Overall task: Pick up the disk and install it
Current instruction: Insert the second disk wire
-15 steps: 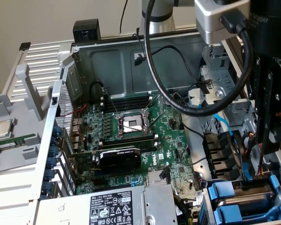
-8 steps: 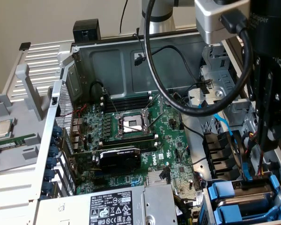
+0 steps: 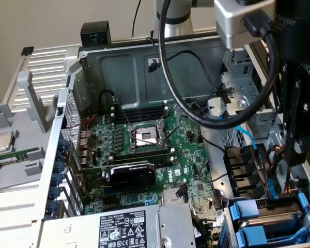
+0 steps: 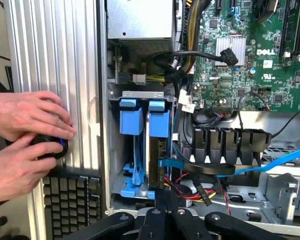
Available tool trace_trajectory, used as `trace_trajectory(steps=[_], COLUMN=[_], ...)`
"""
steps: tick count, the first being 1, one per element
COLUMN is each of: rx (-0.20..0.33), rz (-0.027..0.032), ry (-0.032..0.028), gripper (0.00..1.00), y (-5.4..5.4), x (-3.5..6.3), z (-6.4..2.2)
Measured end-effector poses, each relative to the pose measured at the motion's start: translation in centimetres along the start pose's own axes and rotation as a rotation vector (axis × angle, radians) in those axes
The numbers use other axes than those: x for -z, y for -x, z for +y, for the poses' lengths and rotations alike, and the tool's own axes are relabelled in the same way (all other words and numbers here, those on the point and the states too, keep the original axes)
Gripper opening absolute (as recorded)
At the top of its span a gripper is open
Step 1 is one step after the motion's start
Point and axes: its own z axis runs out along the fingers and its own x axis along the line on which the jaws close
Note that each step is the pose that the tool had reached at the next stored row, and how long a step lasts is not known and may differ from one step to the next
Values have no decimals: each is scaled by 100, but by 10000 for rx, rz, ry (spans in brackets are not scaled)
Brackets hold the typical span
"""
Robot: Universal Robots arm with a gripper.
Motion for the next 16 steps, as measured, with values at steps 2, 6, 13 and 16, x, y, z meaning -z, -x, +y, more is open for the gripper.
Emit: trace_trajectory(steps=[2, 6, 13, 16], rx=[97, 281, 389, 773], rz=[-73, -134, -171, -228], ry=[181, 586, 883, 903], gripper=[11, 11, 11, 11], y=[0, 0, -32, -33], x=[1, 1, 0, 4], z=[2, 10, 11, 11])
